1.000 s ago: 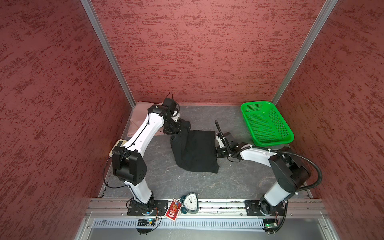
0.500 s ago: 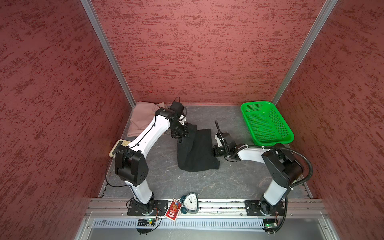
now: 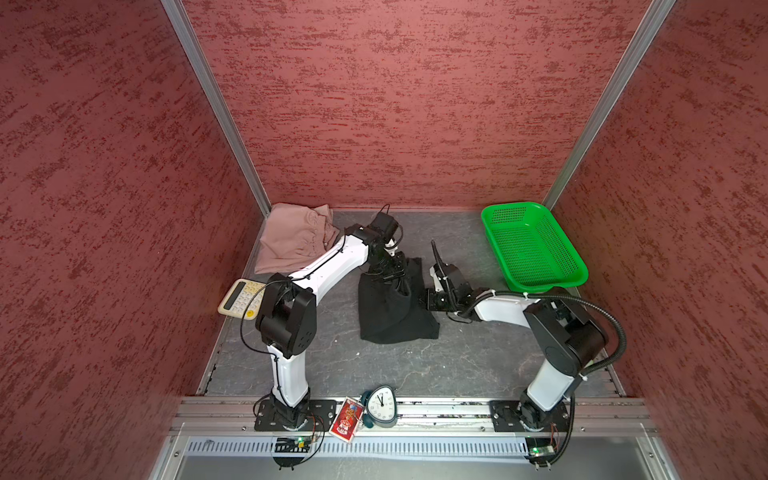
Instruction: Fold and stack the shorts
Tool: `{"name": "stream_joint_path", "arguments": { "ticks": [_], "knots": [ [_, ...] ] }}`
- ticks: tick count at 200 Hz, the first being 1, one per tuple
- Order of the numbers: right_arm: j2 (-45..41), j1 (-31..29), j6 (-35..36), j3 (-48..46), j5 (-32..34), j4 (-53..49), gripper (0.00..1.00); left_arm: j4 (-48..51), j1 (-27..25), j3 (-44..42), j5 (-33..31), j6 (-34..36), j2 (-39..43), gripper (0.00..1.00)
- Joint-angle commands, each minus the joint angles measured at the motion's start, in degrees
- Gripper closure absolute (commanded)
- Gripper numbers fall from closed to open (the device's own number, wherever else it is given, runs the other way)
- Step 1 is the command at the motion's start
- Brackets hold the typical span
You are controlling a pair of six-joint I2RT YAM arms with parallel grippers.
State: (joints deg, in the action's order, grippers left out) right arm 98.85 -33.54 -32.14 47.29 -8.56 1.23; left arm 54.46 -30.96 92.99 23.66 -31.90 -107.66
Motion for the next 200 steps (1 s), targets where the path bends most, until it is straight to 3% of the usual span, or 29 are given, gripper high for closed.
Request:
{"name": "stream_joint_path", "arguments": {
  "ticks": [1,47,59,72,97,137,158,200],
  "knots": [
    [-5.65,0.68,0.01,-1.07,5.73,-9.00,0.48,-4.01,-0.24,2.17,0.81,-1.07,0.35,0.01],
    [-22.42,4.18,9.38,0.71,10.16,-24.56,0.42,-2.19,1.47,8.34,-4.24,2.58,3.70,0.01],
    [-24.45,4.10,11.87,3.40,8.71,-26.87,0.49,-2.12,2.57,7.53,-6.44,3.67,6.17,0.01],
    [-25.48,3.63,13.92,5.97,1.80,-24.75,0.59,-2.86,4.09,4.36,-8.86,4.70,9.90,0.01],
    [-21.06,-0.75,13.04,10.98,-9.86,-15.47,0.78,-7.19,8.70,-5.43,-10.13,5.60,18.81,0.01],
    [-8.10,-5.66,10.74,14.33,-16.93,-7.42,0.92,-12.68,13.76,-19.36,-11.84,9.03,31.38,0.01],
    [-6.39,-4.24,10.98,9.90,-14.48,-6.46,0.96,-16.22,15.16,-26.05,-10.47,9.44,34.91,0.01],
    [-5.76,0.75,3.74,-8.25,-17.83,6.46,0.97,-26.21,14.70,-39.59,-6.11,5.72,35.14,0.01]
  ]
}}
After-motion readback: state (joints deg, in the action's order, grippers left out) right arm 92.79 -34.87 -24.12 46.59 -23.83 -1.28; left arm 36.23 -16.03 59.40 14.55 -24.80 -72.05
